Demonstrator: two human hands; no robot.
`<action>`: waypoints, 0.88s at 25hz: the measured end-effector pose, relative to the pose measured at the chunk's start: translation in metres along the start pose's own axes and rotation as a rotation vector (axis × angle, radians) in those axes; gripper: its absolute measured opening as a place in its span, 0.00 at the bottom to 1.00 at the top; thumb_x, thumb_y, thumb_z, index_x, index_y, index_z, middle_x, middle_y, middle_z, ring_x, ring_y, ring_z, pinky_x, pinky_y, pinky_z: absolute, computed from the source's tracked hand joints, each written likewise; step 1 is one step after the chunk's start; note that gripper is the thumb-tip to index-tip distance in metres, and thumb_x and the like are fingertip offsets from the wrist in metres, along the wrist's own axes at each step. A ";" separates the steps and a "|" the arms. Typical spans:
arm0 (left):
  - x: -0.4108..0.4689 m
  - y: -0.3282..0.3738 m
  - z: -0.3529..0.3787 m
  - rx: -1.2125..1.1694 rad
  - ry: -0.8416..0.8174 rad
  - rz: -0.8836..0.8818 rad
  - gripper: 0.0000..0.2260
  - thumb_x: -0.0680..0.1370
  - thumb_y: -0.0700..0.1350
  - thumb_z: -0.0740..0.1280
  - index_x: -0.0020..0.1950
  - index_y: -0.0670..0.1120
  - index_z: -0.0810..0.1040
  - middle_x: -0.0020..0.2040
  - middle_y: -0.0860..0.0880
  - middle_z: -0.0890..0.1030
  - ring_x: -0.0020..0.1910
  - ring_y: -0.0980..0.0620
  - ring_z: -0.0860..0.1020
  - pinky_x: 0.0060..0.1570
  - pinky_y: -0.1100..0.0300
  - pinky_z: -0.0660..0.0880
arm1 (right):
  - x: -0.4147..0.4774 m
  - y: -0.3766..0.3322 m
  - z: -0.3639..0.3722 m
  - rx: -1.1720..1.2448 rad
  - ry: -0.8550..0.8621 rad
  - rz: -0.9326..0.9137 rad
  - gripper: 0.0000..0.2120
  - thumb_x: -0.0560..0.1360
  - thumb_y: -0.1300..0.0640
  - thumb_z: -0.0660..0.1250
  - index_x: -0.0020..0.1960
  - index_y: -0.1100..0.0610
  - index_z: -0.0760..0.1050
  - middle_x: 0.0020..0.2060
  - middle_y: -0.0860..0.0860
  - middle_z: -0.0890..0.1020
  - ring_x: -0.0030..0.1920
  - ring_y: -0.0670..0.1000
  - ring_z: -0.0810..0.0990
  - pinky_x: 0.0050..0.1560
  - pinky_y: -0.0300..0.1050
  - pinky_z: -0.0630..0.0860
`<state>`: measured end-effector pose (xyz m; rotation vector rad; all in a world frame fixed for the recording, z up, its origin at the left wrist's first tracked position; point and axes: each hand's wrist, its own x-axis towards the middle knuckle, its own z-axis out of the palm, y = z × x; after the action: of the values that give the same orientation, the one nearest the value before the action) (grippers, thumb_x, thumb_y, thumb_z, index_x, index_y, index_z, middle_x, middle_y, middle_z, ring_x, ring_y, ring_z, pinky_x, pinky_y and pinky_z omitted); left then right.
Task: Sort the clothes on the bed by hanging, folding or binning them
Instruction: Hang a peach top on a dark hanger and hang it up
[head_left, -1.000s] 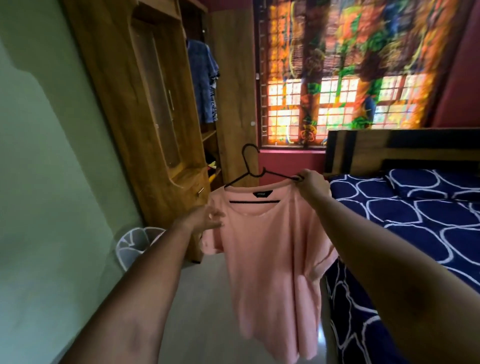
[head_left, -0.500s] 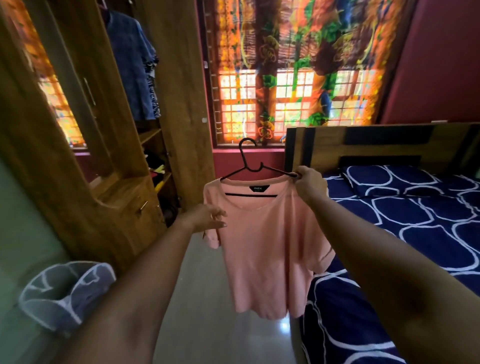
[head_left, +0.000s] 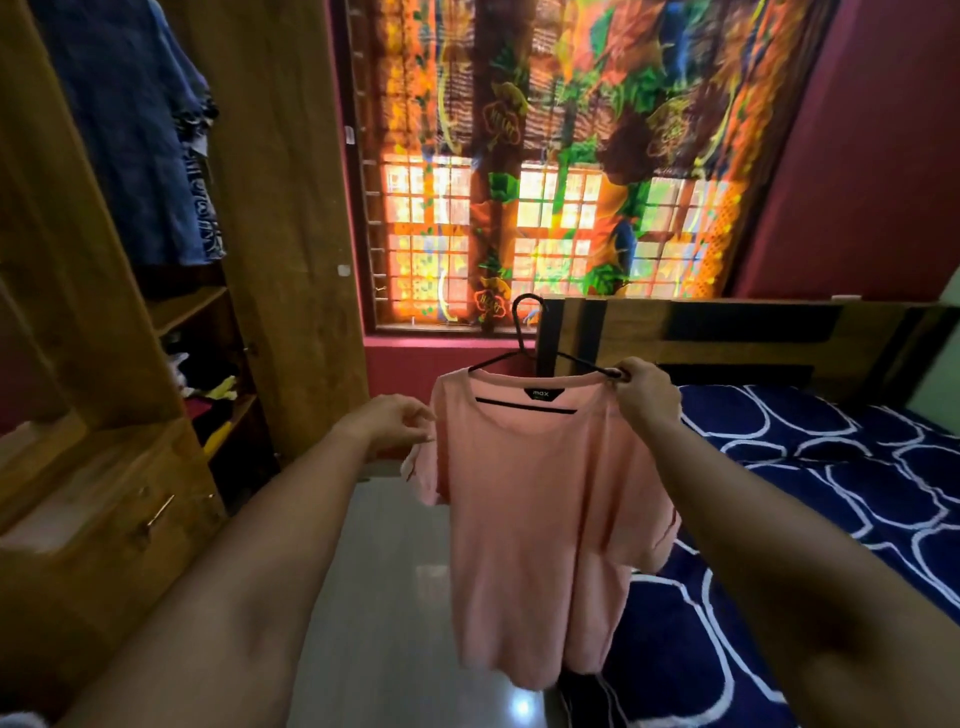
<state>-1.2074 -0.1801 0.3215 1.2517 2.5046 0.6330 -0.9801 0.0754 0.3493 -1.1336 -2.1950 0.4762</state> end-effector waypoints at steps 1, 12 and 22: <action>0.024 -0.004 -0.003 0.004 -0.005 0.010 0.13 0.74 0.50 0.71 0.59 0.54 0.79 0.52 0.57 0.79 0.50 0.57 0.77 0.54 0.56 0.77 | 0.018 0.000 0.010 -0.004 0.015 0.021 0.09 0.79 0.54 0.59 0.53 0.47 0.78 0.50 0.50 0.82 0.52 0.57 0.78 0.49 0.49 0.72; 0.269 -0.063 -0.026 0.069 -0.013 0.073 0.16 0.74 0.48 0.73 0.61 0.51 0.79 0.55 0.53 0.81 0.54 0.55 0.78 0.53 0.61 0.73 | 0.242 -0.027 0.136 -0.040 -0.023 -0.005 0.11 0.79 0.56 0.60 0.58 0.52 0.77 0.54 0.56 0.81 0.57 0.60 0.77 0.59 0.52 0.69; 0.475 -0.108 -0.097 -0.053 0.155 0.050 0.16 0.73 0.45 0.74 0.60 0.47 0.81 0.58 0.49 0.81 0.45 0.67 0.78 0.49 0.70 0.73 | 0.482 -0.102 0.246 -0.103 -0.063 -0.261 0.09 0.77 0.54 0.61 0.54 0.52 0.77 0.52 0.59 0.81 0.53 0.62 0.79 0.49 0.50 0.72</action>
<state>-1.6032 0.1202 0.3316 1.2958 2.5673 0.8324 -1.4185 0.4050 0.3949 -0.8755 -2.4026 0.2918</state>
